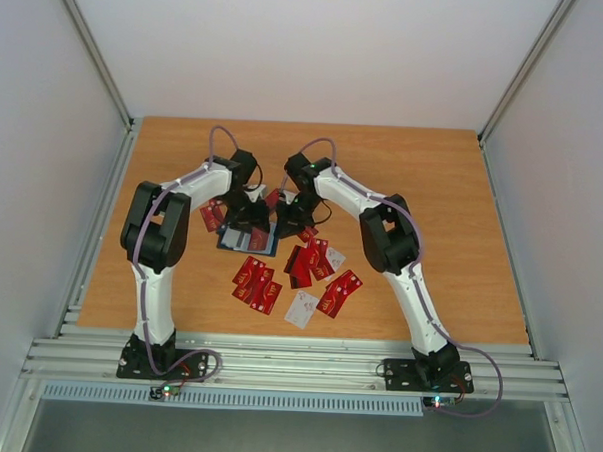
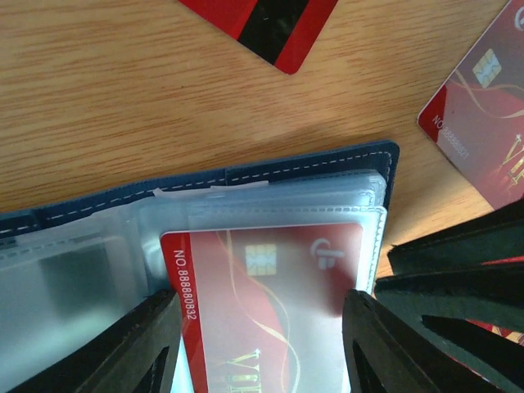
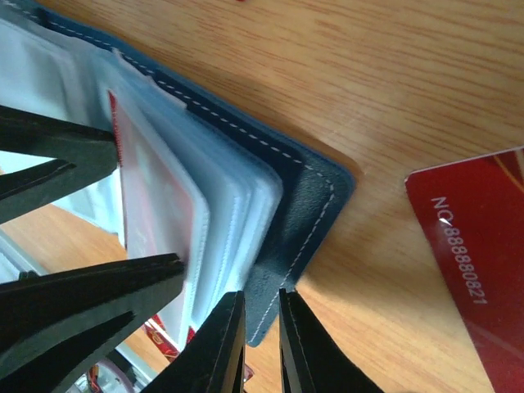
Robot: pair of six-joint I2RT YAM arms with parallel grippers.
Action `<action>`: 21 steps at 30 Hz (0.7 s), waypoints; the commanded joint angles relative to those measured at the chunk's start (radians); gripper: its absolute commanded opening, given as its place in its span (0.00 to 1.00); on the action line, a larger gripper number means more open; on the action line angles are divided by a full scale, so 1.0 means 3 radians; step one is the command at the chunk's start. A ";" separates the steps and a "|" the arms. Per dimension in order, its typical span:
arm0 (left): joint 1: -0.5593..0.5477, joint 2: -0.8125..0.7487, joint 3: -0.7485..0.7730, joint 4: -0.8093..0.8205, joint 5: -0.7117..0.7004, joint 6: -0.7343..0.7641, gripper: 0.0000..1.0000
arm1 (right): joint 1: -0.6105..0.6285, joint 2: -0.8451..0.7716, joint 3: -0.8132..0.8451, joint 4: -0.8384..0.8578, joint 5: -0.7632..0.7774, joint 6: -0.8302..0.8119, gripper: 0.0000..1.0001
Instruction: Put the credit cards into the card holder
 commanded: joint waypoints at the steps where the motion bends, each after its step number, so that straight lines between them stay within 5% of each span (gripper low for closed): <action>1: -0.0008 0.0009 0.0070 -0.0026 -0.0133 -0.0050 0.56 | 0.0006 0.0135 0.0134 -0.0081 -0.0036 -0.0001 0.14; 21: -0.0017 -0.0030 0.0045 0.0313 0.0651 -0.0216 0.54 | 0.0004 0.0285 0.0378 -0.0219 -0.0053 0.0015 0.13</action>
